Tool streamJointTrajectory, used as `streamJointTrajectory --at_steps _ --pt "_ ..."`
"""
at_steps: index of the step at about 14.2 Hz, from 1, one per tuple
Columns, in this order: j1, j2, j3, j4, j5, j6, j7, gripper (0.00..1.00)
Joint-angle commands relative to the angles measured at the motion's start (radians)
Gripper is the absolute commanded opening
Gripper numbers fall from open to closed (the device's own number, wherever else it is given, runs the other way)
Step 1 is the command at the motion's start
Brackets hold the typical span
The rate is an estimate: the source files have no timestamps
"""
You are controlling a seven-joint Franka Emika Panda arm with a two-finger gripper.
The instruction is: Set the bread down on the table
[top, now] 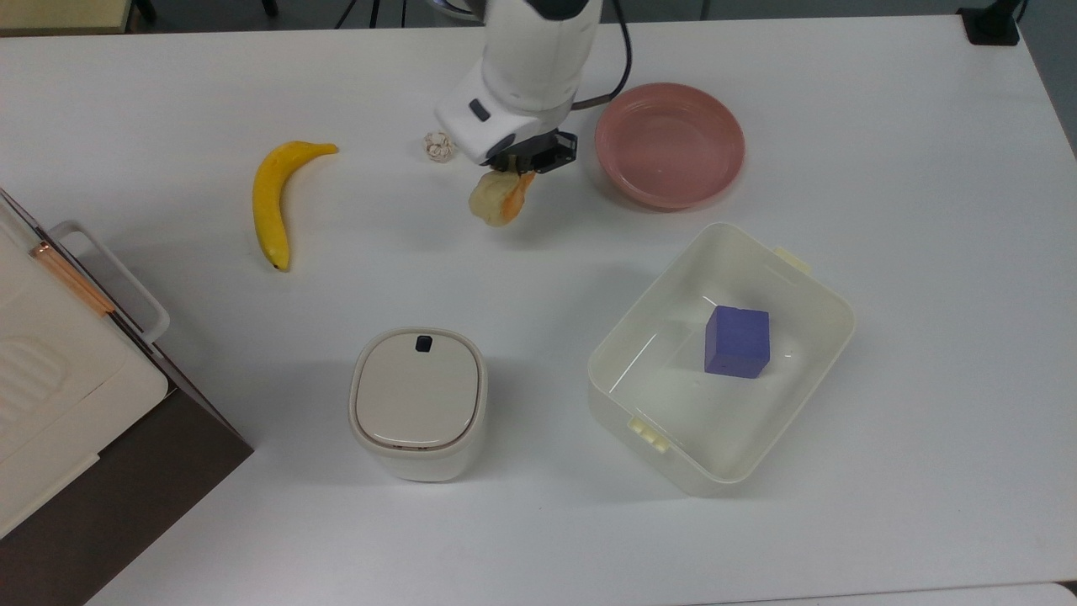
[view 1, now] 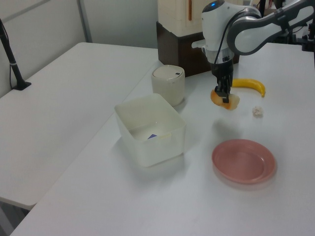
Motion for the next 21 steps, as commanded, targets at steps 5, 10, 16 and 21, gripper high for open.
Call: streamJointTrajectory --at_steps 5,10,16,21 --pt "0.014 0.005 -0.017 0.025 -0.016 0.011 -0.007 1.00" --pt "0.009 -0.014 -0.057 0.134 -0.013 -0.047 -0.016 1.00" --pt "-0.018 -0.080 -0.128 0.353 0.005 -0.274 -0.125 1.00" --pt "-0.038 -0.182 -0.204 0.351 0.063 -0.289 -0.196 1.00"
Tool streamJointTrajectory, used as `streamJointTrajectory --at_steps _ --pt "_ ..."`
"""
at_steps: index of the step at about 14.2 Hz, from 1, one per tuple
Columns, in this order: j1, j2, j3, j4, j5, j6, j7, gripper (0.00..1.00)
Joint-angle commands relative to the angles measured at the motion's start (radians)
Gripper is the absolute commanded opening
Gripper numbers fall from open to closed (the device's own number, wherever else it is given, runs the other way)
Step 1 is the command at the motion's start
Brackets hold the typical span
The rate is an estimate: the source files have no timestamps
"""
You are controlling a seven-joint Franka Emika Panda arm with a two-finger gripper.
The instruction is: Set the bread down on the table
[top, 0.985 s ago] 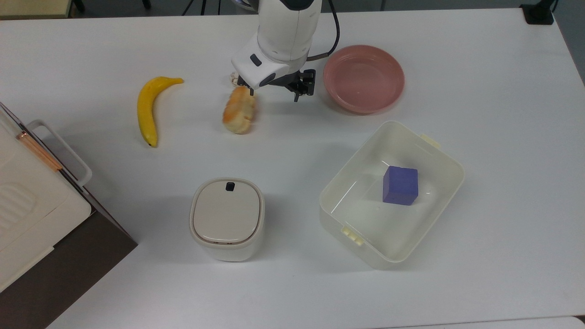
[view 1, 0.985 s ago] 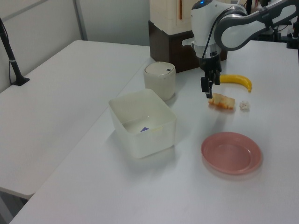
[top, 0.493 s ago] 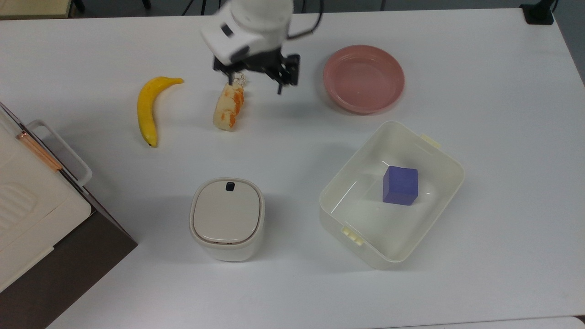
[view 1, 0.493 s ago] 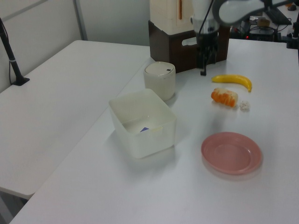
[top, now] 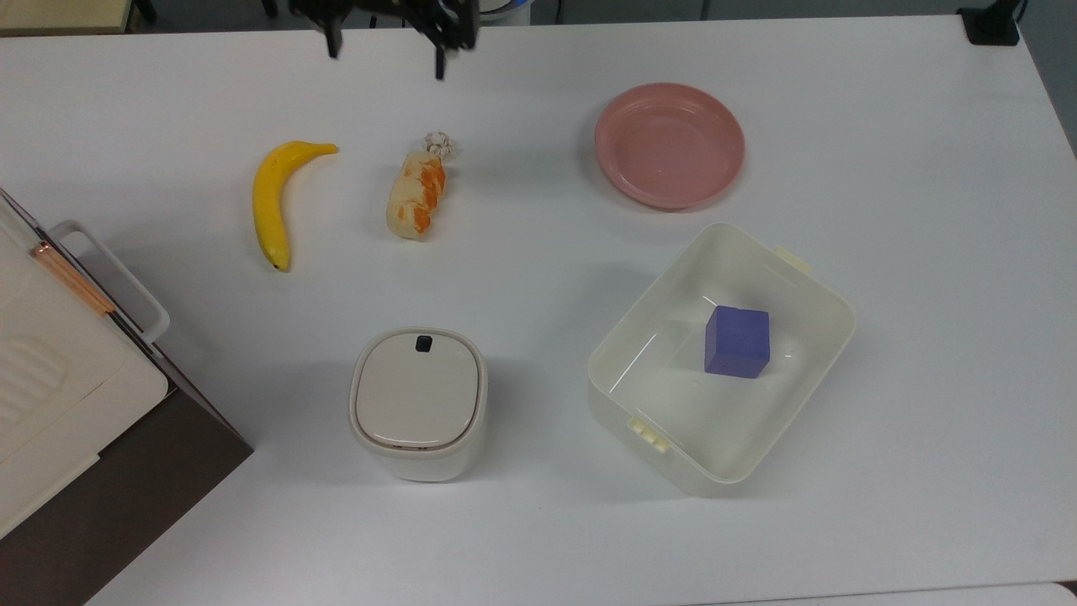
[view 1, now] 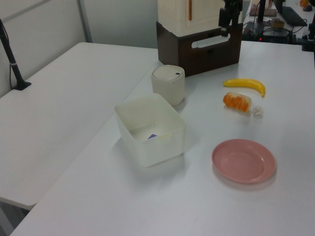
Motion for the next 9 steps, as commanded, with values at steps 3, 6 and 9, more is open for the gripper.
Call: streamJointTrajectory --at_steps 3,6,9 --pt "0.065 -0.083 -0.177 0.004 0.075 -0.023 -0.032 1.00" --pt "0.106 -0.080 -0.226 0.020 0.075 -0.026 -0.042 1.00" --pt "0.107 -0.078 -0.226 0.020 0.075 -0.026 -0.044 1.00"
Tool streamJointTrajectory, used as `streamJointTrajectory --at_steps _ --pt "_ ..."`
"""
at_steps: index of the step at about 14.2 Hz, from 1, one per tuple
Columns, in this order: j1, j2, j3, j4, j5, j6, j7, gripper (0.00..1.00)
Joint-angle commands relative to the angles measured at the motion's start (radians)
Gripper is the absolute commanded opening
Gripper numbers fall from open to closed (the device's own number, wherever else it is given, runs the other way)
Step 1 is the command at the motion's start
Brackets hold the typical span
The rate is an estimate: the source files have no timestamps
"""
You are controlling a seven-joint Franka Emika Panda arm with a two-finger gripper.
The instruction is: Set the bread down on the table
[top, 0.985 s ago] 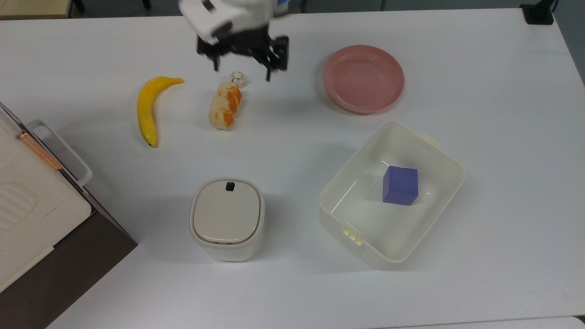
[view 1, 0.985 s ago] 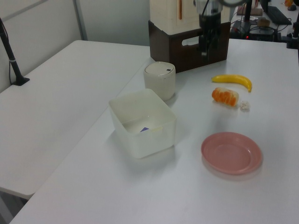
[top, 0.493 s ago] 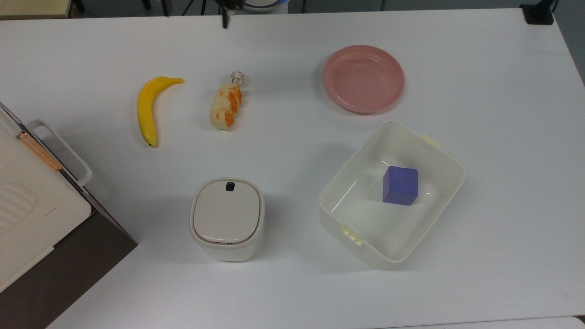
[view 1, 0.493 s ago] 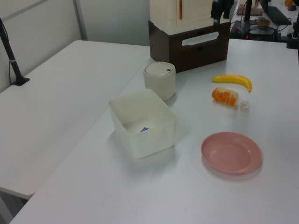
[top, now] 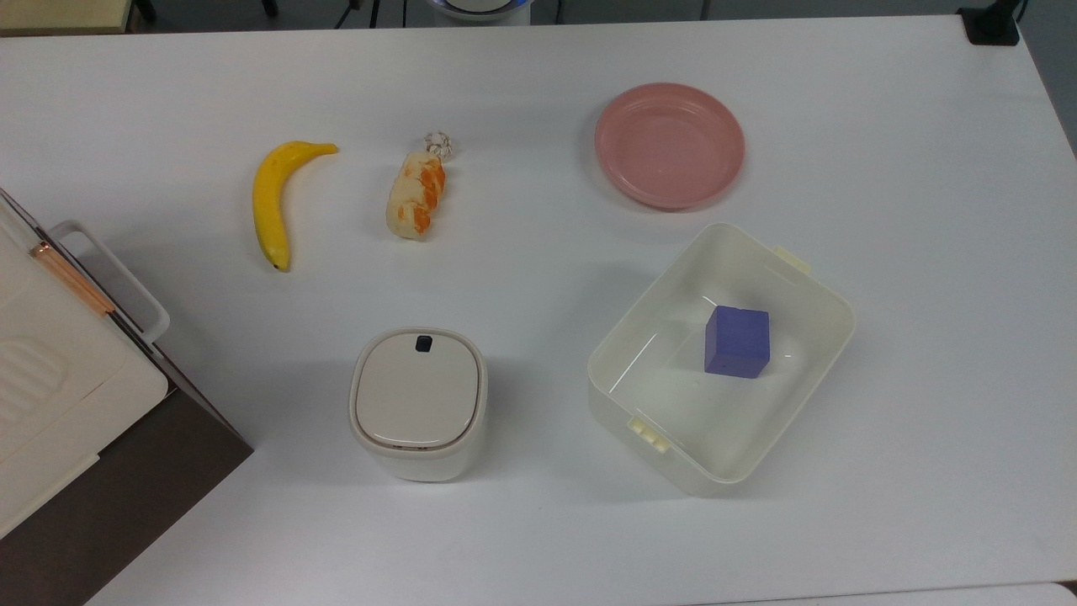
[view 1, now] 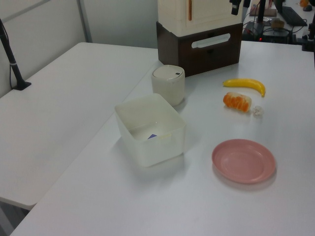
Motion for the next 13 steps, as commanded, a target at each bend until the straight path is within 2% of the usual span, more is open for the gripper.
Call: streamJointTrajectory --at_steps 1,4,7,13 --pt "0.023 -0.003 -0.024 0.006 0.014 -0.023 -0.021 1.00" --pt "0.014 -0.003 -0.020 0.006 0.016 -0.025 -0.064 1.00" --pt "-0.032 -0.003 0.003 0.006 0.034 -0.025 -0.082 1.00" --pt "-0.050 -0.003 0.014 0.006 0.042 -0.025 -0.084 1.00"
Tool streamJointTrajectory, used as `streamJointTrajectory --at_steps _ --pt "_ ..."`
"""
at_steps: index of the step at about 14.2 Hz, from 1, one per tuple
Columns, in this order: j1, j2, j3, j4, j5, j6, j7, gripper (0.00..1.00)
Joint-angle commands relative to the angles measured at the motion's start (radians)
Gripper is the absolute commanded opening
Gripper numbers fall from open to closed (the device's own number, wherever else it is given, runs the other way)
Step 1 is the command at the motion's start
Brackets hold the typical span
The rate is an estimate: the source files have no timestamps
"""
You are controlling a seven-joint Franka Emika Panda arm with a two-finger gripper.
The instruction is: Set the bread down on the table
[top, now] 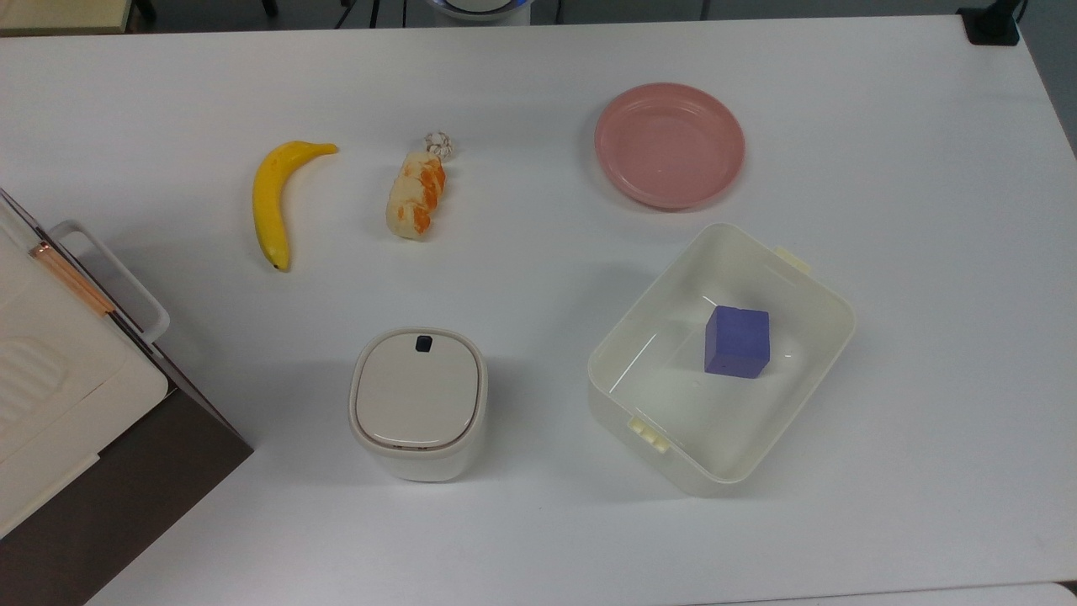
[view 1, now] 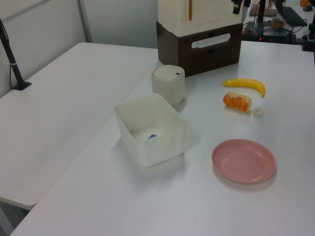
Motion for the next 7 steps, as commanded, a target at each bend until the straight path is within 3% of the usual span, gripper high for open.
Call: streamJointTrajectory --at_steps 1,3,7 --pt "-0.038 -0.004 0.031 0.006 0.022 -0.025 -0.024 1.00" --pt "-0.089 -0.004 0.080 0.005 0.031 -0.025 -0.024 1.00" --pt "-0.091 -0.004 0.086 0.006 0.031 -0.025 -0.022 1.00"
